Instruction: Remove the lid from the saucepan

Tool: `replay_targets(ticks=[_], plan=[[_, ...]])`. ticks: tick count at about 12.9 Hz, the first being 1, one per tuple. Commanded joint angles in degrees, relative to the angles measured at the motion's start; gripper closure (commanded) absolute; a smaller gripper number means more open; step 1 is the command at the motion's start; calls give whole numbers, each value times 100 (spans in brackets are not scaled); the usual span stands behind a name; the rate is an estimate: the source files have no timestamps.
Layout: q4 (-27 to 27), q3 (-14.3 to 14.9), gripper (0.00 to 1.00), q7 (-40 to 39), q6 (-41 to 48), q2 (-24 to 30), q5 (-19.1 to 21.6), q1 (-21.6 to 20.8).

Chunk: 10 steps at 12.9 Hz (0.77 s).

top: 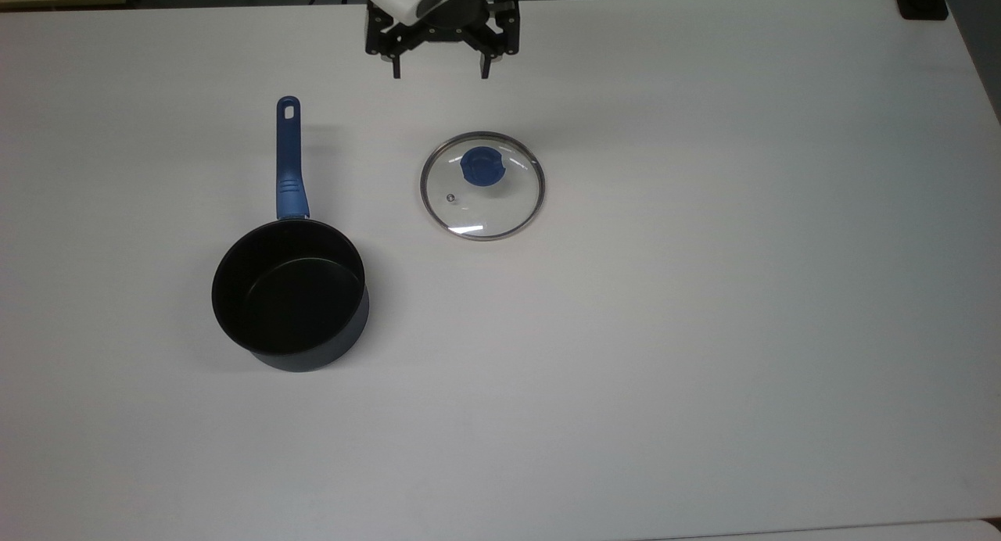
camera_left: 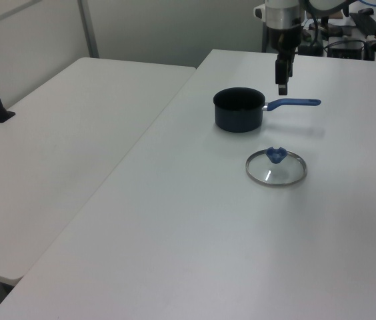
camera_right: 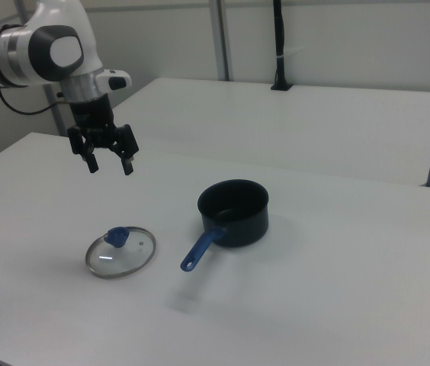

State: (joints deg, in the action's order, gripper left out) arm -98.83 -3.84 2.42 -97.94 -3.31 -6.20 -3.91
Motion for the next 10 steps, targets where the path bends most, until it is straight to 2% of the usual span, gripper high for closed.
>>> replay_targets(ticks=[1,3,10], plan=[[91,190,0,-39,161,58,170,39],[258,339,0,-355,423,67,356,39],[347,595,0,-277,513,208,461,30]])
